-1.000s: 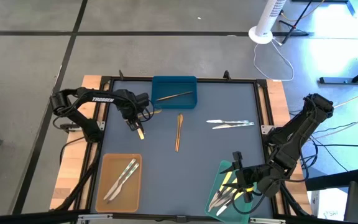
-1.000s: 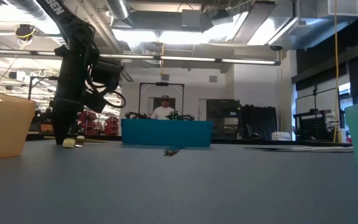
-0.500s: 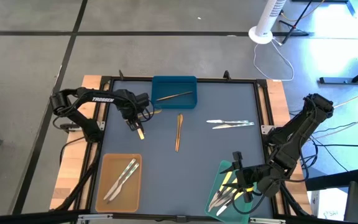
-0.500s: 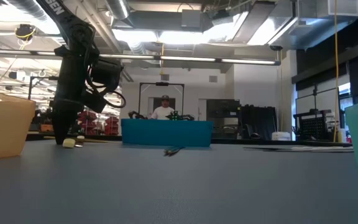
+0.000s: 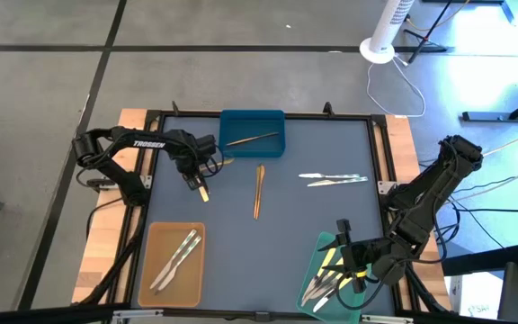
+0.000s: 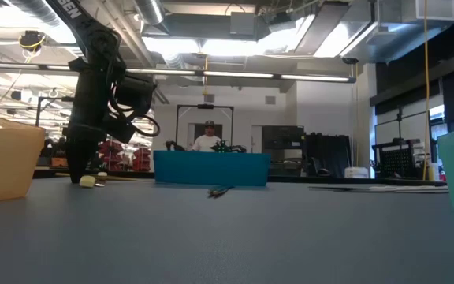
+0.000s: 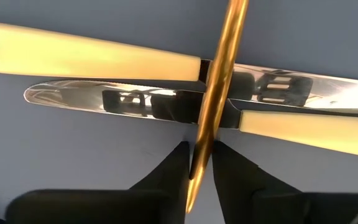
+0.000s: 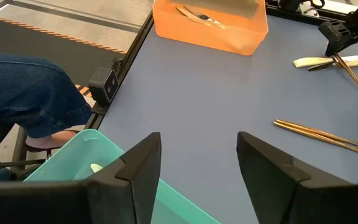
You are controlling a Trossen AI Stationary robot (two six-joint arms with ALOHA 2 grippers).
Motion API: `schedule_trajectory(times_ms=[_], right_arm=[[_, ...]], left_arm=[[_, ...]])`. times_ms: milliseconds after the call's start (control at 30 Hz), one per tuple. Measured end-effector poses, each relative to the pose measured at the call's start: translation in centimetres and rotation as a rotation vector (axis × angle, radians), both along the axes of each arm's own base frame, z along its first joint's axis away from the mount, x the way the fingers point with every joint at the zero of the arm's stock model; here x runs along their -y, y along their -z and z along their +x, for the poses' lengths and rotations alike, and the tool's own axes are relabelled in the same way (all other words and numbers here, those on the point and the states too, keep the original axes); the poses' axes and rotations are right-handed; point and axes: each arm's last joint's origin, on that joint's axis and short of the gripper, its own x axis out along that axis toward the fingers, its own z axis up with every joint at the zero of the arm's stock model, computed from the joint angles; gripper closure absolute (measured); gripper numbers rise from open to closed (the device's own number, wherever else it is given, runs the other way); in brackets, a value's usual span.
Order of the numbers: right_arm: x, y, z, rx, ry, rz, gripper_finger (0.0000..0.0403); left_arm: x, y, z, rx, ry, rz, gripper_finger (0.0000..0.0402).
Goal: Sort silverware by color (type)
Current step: Put the gold knife into the blue bin
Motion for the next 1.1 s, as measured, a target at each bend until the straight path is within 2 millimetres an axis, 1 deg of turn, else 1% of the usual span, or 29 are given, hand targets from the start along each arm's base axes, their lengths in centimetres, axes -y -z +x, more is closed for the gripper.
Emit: schedule_trajectory(times_ms=[167, 300, 633, 1100], right_arm=[[0.0, 0.0, 0.0, 0.000, 0.000, 0.000, 0.0203], [0.0, 0.0, 0.0, 0.000, 0.000, 0.000, 0.0203], [0.0, 0.0, 0.0, 0.000, 0.000, 0.000, 0.0203], [0.0, 0.0, 0.0, 0.000, 0.000, 0.000, 0.0203]], left_arm=[[0.0, 0.0, 0.0, 0.000, 0.001, 0.000, 0.0363], [0.0, 0.0, 0.0, -0.001, 0.002, 0.001, 0.0374], [0.5, 0.0, 0.2, -0.017, 0.027, 0.008, 0.0375], [1.7, -0.2, 0.1, -0.054, 0.075, -0.006, 0.0375]])
